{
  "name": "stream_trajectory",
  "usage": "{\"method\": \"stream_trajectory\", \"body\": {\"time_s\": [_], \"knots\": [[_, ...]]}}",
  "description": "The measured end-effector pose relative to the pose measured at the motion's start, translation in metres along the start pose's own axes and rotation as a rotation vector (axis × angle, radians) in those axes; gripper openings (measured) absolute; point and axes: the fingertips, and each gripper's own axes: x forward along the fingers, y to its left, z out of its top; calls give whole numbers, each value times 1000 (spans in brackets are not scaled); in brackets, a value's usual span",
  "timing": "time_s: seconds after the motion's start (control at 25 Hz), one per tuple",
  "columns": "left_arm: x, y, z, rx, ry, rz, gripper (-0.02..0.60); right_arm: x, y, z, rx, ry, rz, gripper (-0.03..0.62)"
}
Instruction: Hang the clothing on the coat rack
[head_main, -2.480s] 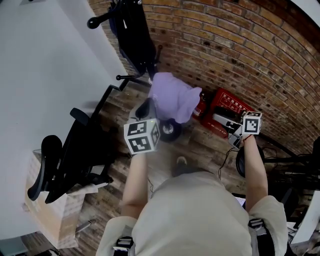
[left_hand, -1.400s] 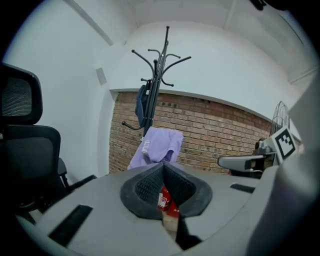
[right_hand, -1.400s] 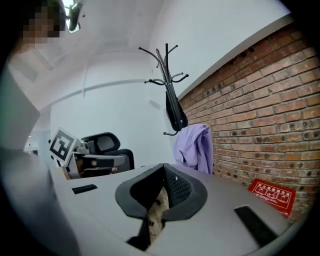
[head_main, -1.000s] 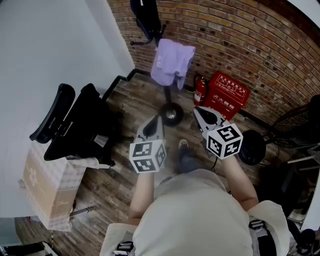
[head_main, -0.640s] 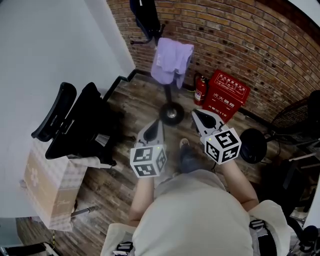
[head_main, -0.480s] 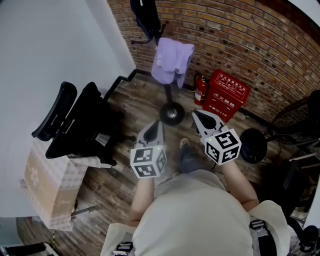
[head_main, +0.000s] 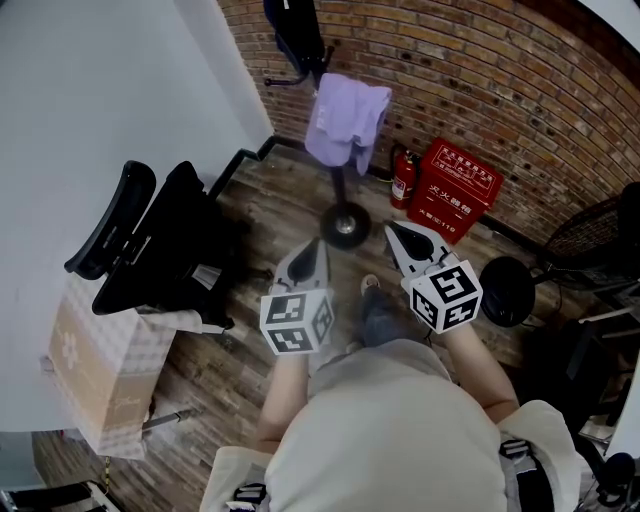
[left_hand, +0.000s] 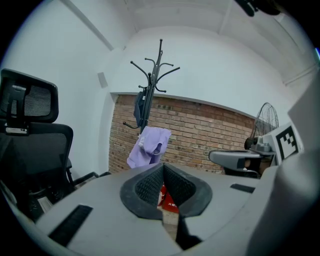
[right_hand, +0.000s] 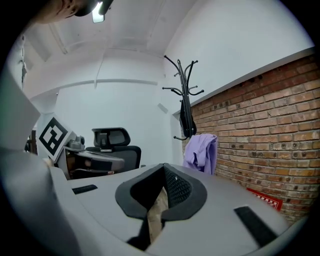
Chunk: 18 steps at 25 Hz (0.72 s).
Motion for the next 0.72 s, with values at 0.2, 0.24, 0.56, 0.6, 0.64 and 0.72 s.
{"method": "stream_trajectory", "body": {"time_s": [0.2,0.24,0.56,0.6,0.64,0.72], "knots": [[1,1,1,-3,-4,0,3,1,2,-1,14,-1,5,-3],[1,1,2,-3,-5,0,4,1,2,-1,13,-1,5,-3],[7,1,7,-1,-4,-9,5,5,3,7,14,-15,11,-3],[8,0,8,-1,-6,-11,4,5,2,8,14,-16,12,-3],[8,0,9,-1,-7,-12,4,6,2,8,15,-16,13,-3],[10,-1,10,-1,-10,-14,3,7,1,9,16,-16,15,-3]]}}
